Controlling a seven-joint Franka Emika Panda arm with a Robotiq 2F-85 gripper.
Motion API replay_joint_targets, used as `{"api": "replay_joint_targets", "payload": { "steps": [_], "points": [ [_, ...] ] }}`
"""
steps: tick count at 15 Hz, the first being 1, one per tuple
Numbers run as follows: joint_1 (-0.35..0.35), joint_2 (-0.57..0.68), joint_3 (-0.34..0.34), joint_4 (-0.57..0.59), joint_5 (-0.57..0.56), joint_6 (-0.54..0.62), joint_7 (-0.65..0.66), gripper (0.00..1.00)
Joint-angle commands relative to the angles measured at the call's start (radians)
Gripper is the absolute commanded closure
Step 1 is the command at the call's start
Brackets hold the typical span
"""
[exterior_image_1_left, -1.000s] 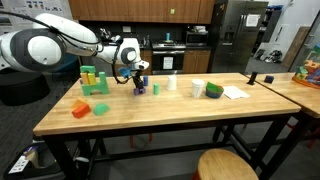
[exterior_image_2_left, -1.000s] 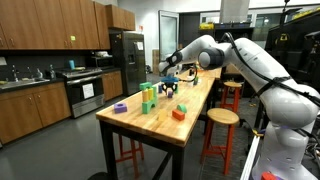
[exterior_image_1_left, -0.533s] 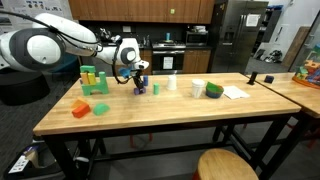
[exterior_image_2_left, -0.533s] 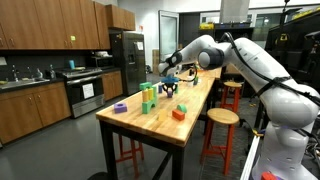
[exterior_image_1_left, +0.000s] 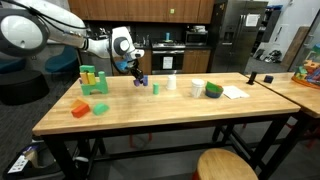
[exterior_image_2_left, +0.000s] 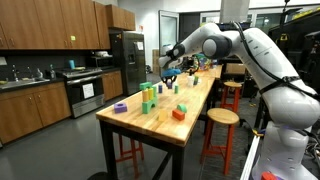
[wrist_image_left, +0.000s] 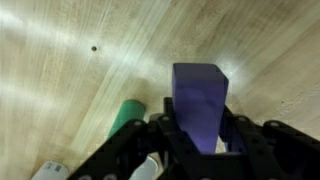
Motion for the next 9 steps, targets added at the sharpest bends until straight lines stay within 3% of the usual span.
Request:
{"api": "replay_joint_targets", "payload": {
  "steps": [1, 9],
  "points": [
    [0.023, -0.186, 0.011, -0.198, -0.05, 0.096, -0.162, 0.84],
    [-0.057, -0.396, 0.105, -0.426, -0.009, 0.222, -0.651, 0.84]
  ]
}}
